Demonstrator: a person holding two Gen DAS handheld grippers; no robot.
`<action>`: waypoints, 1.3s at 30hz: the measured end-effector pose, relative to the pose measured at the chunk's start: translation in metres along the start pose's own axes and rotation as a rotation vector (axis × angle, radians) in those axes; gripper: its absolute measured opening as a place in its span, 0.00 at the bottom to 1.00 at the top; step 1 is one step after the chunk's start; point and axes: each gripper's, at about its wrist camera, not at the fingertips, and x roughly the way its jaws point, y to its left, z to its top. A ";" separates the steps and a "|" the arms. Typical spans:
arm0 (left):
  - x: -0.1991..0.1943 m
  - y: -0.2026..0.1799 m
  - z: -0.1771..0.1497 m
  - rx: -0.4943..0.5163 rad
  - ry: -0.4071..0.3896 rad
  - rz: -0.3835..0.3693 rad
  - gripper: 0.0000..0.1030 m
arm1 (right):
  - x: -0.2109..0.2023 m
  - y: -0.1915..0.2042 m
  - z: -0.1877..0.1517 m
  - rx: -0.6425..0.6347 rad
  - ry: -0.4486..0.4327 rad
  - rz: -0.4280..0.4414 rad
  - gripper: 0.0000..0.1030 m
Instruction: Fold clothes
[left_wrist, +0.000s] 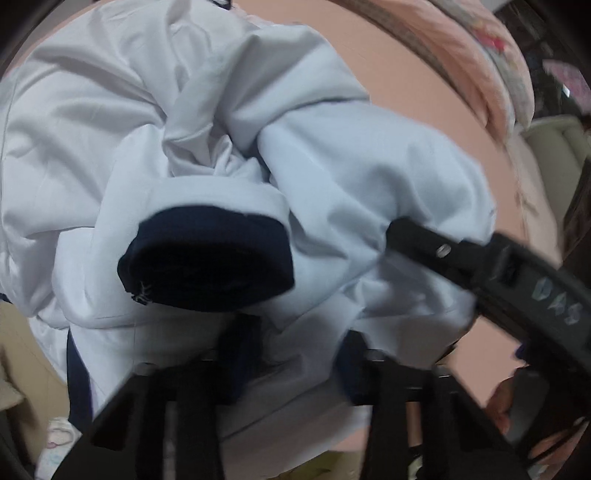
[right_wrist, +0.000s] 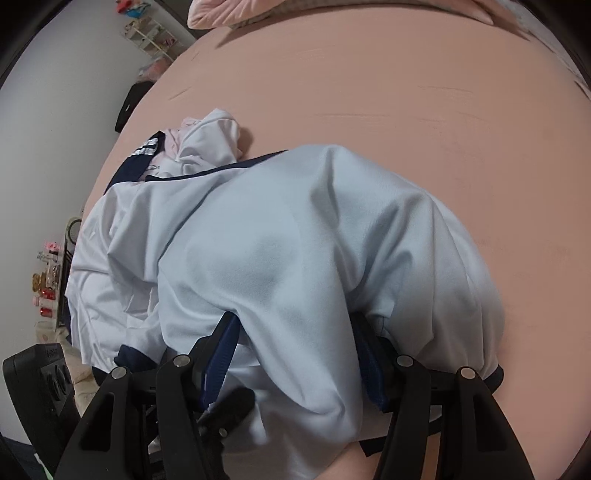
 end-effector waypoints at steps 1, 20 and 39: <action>0.001 0.000 0.001 -0.007 0.000 -0.012 0.19 | 0.002 -0.001 0.000 0.005 0.001 -0.002 0.59; 0.013 -0.024 -0.001 0.115 -0.025 0.056 0.14 | 0.016 -0.020 -0.004 0.036 -0.029 0.072 0.12; 0.009 -0.049 0.015 0.167 -0.019 -0.045 0.13 | -0.031 -0.021 -0.006 0.032 -0.109 0.123 0.10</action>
